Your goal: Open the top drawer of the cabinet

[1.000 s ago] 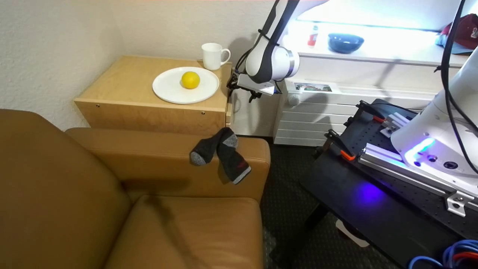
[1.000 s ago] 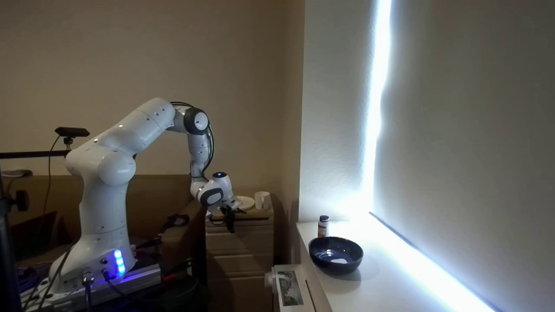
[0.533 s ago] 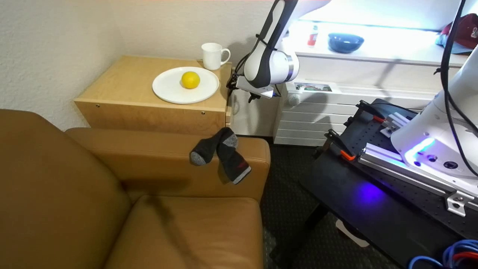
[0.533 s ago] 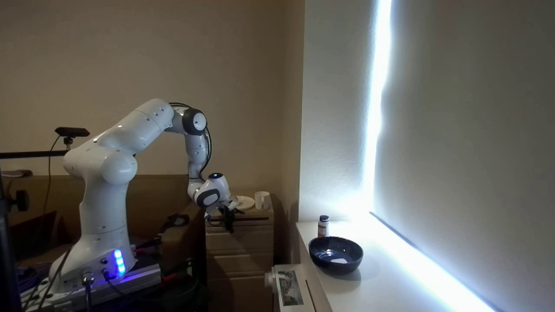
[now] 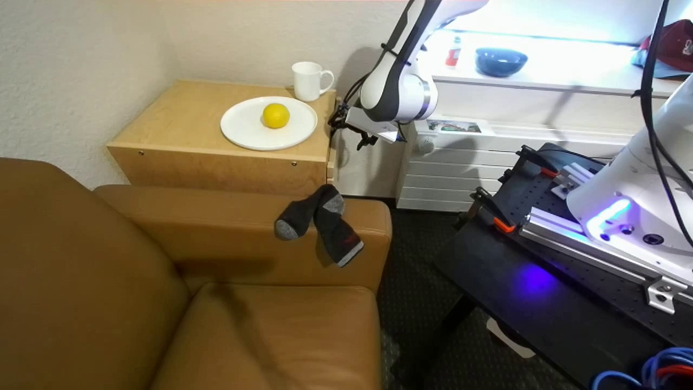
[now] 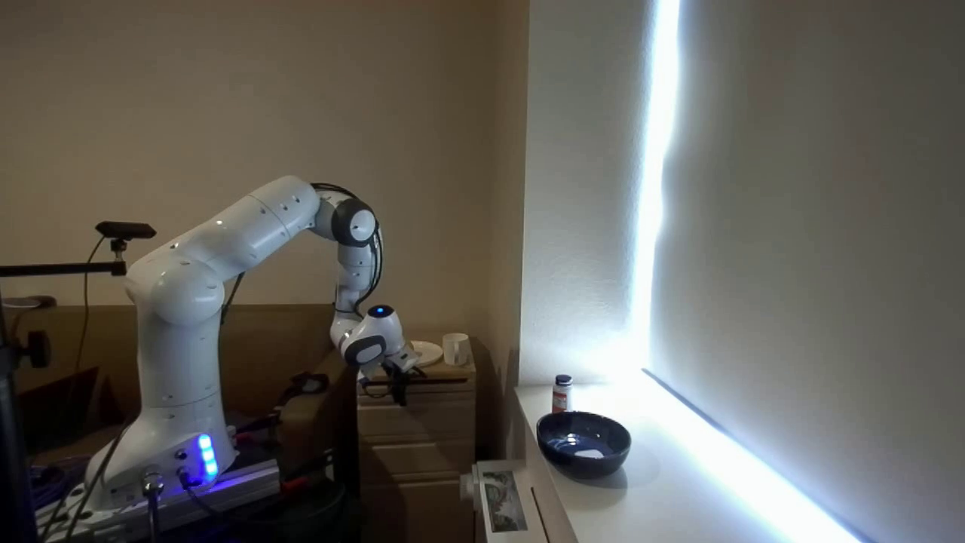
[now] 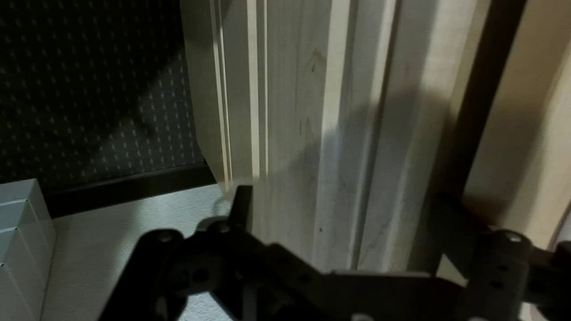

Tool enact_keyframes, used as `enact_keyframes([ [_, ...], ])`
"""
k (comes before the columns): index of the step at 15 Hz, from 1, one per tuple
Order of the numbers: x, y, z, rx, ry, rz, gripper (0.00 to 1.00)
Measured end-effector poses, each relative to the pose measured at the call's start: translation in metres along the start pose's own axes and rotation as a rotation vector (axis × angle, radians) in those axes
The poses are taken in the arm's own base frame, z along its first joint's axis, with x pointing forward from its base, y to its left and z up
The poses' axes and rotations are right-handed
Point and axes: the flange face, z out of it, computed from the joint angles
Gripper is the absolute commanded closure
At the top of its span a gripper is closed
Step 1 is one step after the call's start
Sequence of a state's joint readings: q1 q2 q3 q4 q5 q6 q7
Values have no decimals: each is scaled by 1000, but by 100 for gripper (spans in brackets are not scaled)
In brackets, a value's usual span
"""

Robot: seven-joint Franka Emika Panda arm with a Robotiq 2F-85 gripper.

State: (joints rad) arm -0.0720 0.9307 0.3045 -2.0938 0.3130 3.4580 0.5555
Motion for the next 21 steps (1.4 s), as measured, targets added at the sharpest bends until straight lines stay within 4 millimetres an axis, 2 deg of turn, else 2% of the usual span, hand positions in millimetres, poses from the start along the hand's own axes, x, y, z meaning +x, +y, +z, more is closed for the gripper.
enact_keyframes([
  [2,2,2,1,-23,-6,-10,0],
  [8,2,-11,-5,-150,1,-73,0],
  [11,2,-7,-12,-194,16,-103,0],
  [15,0,15,-28,-251,36,-114,0],
  [21,1,75,-60,-330,35,-56,0],
])
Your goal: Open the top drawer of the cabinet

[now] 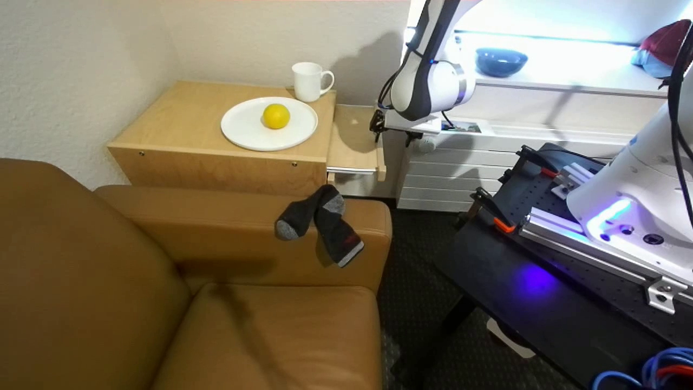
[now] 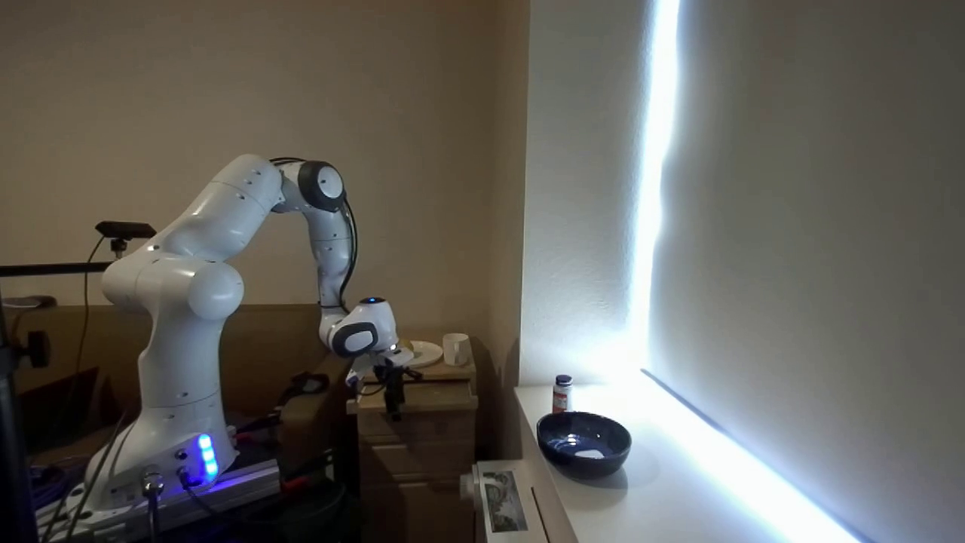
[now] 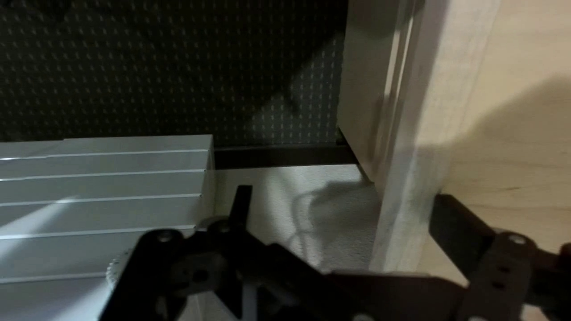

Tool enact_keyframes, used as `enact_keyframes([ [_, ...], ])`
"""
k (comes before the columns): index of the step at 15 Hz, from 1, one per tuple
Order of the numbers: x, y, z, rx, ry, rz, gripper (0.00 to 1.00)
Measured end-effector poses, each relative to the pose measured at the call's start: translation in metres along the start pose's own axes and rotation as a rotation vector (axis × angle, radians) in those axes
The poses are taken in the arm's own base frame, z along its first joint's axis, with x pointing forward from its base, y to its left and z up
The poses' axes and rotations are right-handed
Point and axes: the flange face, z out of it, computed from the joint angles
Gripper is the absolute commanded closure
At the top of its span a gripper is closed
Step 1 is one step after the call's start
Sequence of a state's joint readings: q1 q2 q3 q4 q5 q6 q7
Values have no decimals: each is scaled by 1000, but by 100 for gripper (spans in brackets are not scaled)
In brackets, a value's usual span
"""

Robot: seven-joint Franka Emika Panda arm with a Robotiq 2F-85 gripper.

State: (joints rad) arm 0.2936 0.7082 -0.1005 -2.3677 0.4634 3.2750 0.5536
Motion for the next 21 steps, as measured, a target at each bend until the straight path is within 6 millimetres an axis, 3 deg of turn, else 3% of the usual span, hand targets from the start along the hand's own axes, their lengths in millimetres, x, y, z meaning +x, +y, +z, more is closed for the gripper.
enact_keyframes([
  [7,-9,70,-6,-18,-33,59,0],
  [11,-21,88,-8,42,-63,24,0],
  [16,-28,100,-9,51,-135,245,0],
  [18,-35,116,-13,57,-191,343,0],
  [21,-53,150,-19,78,-280,284,0],
])
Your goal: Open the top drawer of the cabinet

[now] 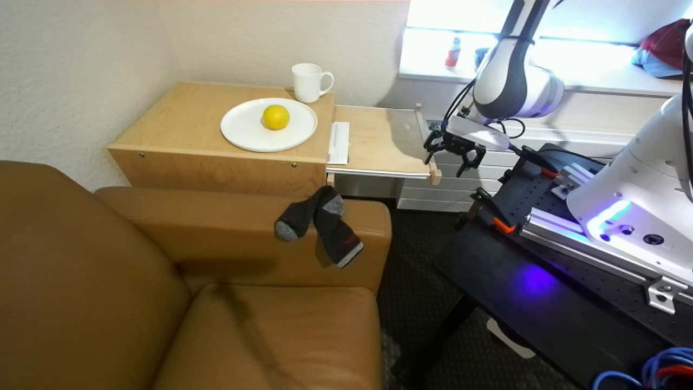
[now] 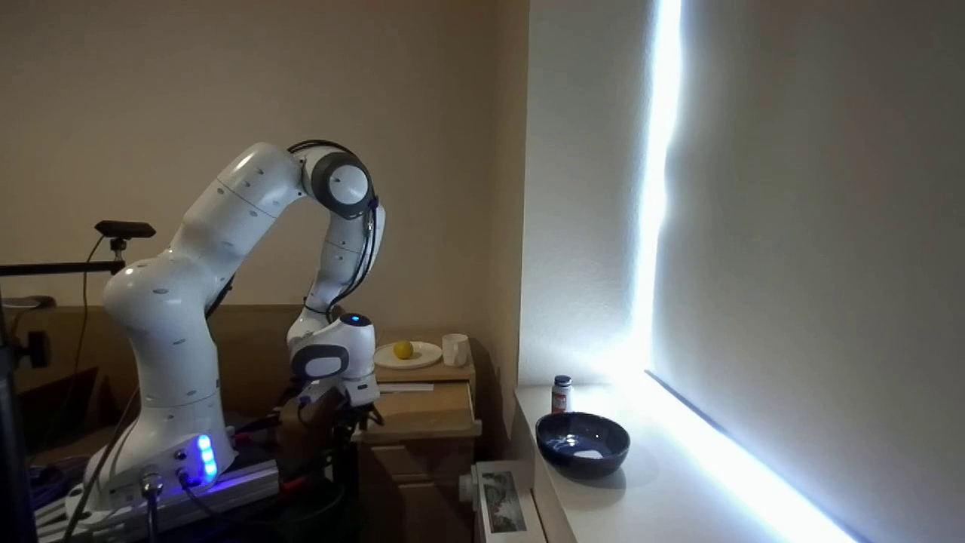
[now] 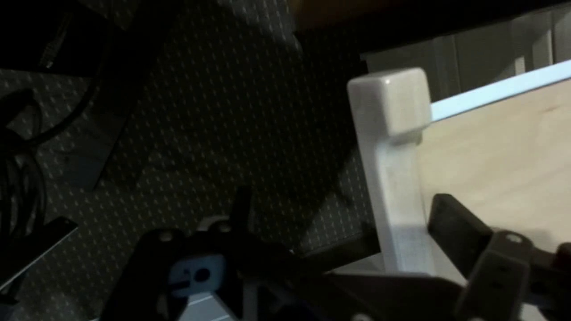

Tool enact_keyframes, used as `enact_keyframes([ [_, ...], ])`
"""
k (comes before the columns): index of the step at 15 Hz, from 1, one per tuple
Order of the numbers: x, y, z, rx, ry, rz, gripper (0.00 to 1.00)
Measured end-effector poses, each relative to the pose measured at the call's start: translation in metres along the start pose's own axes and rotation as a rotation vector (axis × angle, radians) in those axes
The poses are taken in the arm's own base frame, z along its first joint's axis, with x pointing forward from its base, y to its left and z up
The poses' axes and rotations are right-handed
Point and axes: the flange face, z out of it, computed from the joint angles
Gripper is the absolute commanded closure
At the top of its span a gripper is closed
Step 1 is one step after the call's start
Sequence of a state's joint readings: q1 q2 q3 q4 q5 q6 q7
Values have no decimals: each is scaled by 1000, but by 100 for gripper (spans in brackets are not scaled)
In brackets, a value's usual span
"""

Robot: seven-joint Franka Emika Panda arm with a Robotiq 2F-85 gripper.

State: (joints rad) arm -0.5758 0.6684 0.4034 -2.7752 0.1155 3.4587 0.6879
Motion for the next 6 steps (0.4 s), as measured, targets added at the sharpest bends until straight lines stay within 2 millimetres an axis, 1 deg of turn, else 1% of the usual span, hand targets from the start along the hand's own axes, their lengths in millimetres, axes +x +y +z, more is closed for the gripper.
enact_keyframes([
  [1,4,2,-1,-1,5,8,0],
  [2,5,-1,-1,2,10,4,0],
  [4,2,-10,0,6,13,-10,0],
  [6,0,-13,1,7,14,-16,0],
])
